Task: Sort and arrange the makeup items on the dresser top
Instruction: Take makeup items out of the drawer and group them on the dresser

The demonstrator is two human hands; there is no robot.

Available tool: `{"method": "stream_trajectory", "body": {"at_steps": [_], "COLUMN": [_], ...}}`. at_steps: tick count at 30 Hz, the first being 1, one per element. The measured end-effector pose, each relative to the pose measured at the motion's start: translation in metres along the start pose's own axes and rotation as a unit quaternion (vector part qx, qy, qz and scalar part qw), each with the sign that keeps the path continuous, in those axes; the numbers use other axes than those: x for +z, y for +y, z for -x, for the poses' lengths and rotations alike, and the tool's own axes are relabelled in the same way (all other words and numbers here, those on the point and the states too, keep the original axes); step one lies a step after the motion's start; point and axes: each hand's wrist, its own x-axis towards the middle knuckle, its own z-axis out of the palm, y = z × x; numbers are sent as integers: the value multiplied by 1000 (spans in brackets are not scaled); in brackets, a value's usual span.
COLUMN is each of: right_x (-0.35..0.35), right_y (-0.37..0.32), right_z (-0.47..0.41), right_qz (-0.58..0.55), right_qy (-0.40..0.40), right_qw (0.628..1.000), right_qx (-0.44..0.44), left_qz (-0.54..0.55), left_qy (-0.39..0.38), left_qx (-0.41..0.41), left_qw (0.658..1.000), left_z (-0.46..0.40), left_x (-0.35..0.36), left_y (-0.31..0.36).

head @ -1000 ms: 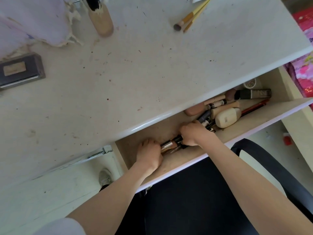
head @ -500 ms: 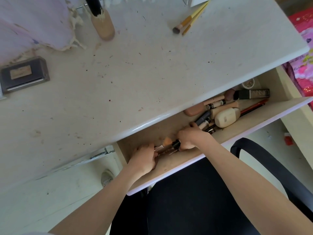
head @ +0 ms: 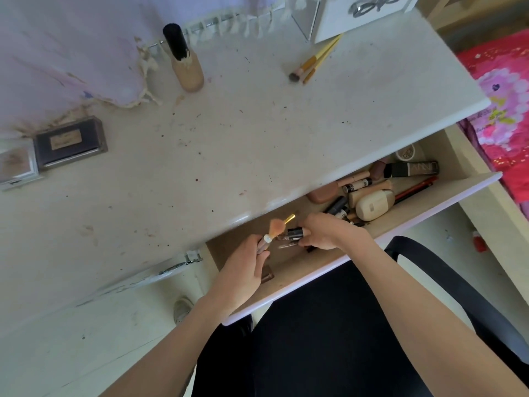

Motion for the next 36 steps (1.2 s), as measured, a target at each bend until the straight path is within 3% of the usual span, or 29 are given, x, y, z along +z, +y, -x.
{"method": "stream_trajectory", "body": {"at_steps": [7,10,13,15,18,21,24,29,33,36], "right_x": [-28,-46,-62,-71,-82,-97,-116,-150,-176,-194], "right_y": [-20,-23,-21,-20,-20,-18,-11,5,12,13], "right_z": [46,66,78,76,59,36,13,-22,-38,-47], "right_qz": [-91,-158,-262,-406,-601,-718,-751,-765,-749,-706], "right_qy": [12,26,74,131,209,259,296,332,354,380], "right_qw": [995,986,960,903,771,642,582,535,544,576], "right_qx": [-36,-50,-60,-46,19,67,103,134,138,162], "left_qz": [89,115,188,248,285,307,314,347,367,376], "left_qy": [131,193,200,188,158,122,103,107,113,114], "left_qx": [20,-6,-46,-69,-100,-133,-156,-184,-191,-195], "left_qw": [987,974,960,948,940,934,931,913,904,899], "left_z": [2,0,-10,-20,-36,-51,-67,-95,-115,-129], "left_x": [-50,-73,-90,-98,-103,-101,-98,-101,-108,-111], "left_y": [36,44,47,50,53,55,53,51,47,47]}}
